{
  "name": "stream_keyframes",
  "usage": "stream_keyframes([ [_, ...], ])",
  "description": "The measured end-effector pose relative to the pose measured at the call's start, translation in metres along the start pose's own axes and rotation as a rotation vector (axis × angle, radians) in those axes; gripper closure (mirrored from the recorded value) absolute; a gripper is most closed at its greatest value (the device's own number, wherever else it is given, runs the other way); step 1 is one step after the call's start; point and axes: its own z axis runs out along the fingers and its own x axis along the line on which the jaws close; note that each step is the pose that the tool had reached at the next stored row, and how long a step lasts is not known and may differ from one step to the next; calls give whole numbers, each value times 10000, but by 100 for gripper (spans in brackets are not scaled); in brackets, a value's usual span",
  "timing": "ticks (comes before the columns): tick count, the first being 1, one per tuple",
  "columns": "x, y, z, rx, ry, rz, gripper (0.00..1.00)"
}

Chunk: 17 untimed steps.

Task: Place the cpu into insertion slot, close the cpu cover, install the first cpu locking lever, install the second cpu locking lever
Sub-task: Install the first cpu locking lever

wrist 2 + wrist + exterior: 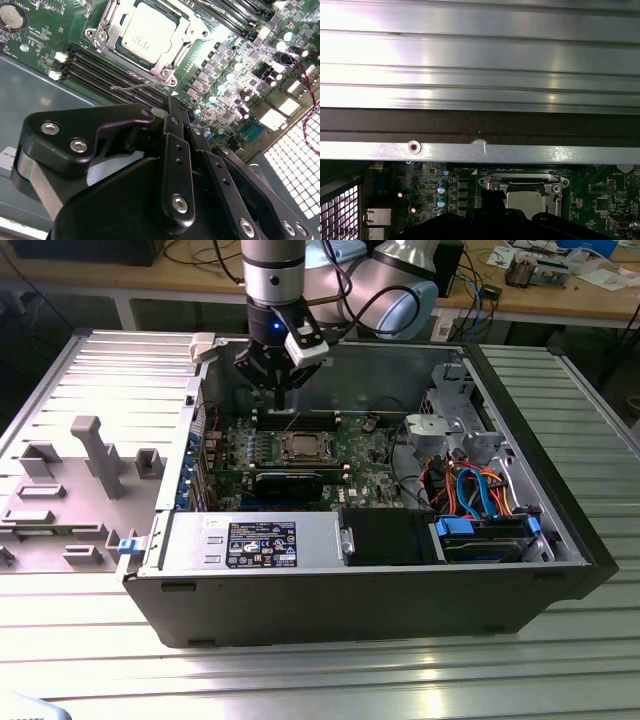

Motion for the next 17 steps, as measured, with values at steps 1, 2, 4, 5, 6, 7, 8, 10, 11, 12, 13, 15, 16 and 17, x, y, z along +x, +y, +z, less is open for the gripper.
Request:
stream_keyframes([
  [1,-1,0,0,0,0,0,89],
  [2,-5,0,0,1,1,-2,89],
  [4,-12,0,1,0,1,0,89],
  [5,-15,0,1,0,0,-1,89],
  [6,-20,-1,1,1,1,0,89],
  [7,-25,-1,2,1,1,-1,89],
  [8,-36,-1,3,0,2,0,89],
  [10,-55,-2,4,0,5,-1,89],
  [11,-65,-2,6,-1,7,0,89],
  [12,-73,-2,7,-3,7,0,89],
  [13,-88,-2,8,-3,11,0,89],
  [15,-117,-3,11,-5,17,0,89],
  [16,-130,-4,12,-7,20,0,89],
  [17,-144,-4,15,-11,22,-1,89],
])
